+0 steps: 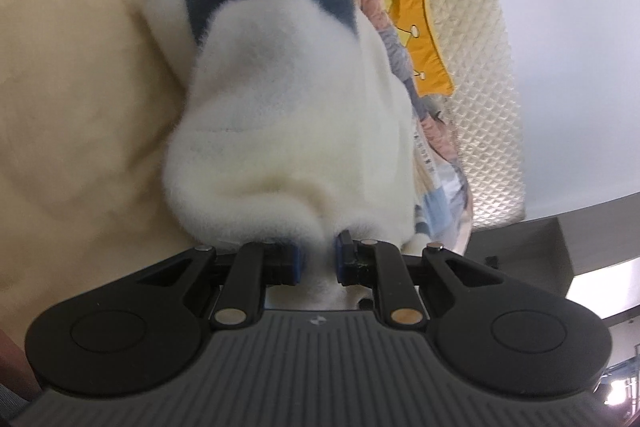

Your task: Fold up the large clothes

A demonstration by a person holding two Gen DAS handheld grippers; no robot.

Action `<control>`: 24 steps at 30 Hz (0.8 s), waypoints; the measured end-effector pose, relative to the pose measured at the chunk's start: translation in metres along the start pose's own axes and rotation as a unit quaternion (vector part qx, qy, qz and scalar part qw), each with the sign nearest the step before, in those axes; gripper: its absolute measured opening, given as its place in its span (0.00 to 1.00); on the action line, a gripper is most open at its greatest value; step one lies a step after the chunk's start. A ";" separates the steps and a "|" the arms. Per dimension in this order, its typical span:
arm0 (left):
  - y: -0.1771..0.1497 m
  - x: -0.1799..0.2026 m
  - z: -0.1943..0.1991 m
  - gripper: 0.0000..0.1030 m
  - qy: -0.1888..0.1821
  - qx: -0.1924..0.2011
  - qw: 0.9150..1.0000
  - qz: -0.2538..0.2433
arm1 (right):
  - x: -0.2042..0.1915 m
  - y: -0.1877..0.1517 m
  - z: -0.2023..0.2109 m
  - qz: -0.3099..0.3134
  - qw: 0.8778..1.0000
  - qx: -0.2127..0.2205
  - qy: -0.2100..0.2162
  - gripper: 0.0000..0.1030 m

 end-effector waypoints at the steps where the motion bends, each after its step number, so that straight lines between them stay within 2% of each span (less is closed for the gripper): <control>1: -0.001 0.000 -0.002 0.18 0.005 0.000 1.000 -0.002 | 0.002 0.004 -0.002 -0.005 1.000 0.007 0.003 0.74; 5: -0.001 -0.003 -0.012 0.18 0.015 0.000 1.000 -0.005 | 0.008 0.019 -0.013 -0.003 1.000 0.028 0.001 0.71; 7: -0.001 -0.003 -0.019 0.18 0.018 -0.004 1.000 -0.004 | 0.008 0.019 -0.018 0.017 0.999 0.028 -0.007 0.49; 10: -0.004 -0.004 -0.021 0.18 0.004 -0.013 1.000 0.010 | 0.006 0.019 -0.016 0.024 0.999 0.031 -0.014 0.28; 13: -0.008 0.001 -0.020 0.17 -0.009 -0.022 1.000 0.006 | -0.001 0.021 0.003 0.021 0.998 0.053 -0.014 0.21; 18: -0.020 0.010 -0.015 0.18 -0.025 -0.039 0.999 -0.007 | -0.015 0.021 0.043 0.027 0.995 0.101 -0.004 0.18; 21: -0.033 0.014 -0.010 0.18 -0.011 -0.055 0.998 -0.034 | -0.016 0.016 0.063 0.015 0.993 0.115 -0.007 0.17; 24: -0.048 0.011 -0.010 0.18 0.022 -0.069 0.995 -0.063 | -0.012 0.007 0.076 0.013 0.992 0.119 -0.028 0.16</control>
Point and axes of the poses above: each gripper's, at about its wrist camera, not at the fingertips, and z roughly against the way its jaws point, x to its right, y to its top, the point moved 10 cm from there along -z, roughly the way its jaws point, and after that the axes turned 6 degrees about y, right-handed, at the moved point
